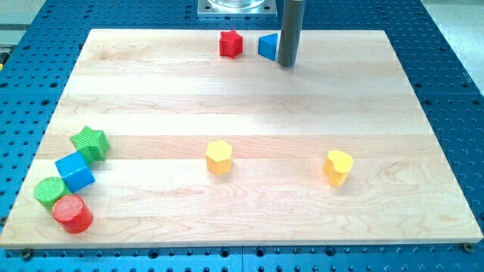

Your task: Place the yellow heart to the bottom of the red star

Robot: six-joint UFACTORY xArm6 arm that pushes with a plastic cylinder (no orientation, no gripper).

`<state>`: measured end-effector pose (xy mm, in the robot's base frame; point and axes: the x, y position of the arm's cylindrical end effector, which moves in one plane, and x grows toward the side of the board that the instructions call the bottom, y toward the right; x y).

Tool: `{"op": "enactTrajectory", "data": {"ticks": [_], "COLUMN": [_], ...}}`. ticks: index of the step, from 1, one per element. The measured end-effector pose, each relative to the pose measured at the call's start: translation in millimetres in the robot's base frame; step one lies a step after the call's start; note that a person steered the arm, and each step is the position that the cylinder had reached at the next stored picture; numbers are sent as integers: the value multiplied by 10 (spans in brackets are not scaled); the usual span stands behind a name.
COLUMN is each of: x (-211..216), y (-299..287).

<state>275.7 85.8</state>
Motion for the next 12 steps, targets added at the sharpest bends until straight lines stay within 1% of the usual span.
{"op": "enactTrajectory", "data": {"ticks": [1, 2, 3, 4, 5, 6, 7, 8, 9, 10, 11, 12], "x": [-109, -109, 317, 1231, 2264, 2688, 2666, 2416, 2252, 1933, 1240, 853], "y": [-125, -324, 200, 909, 1337, 783, -92, -466, -92, 160, 143, 56]}}
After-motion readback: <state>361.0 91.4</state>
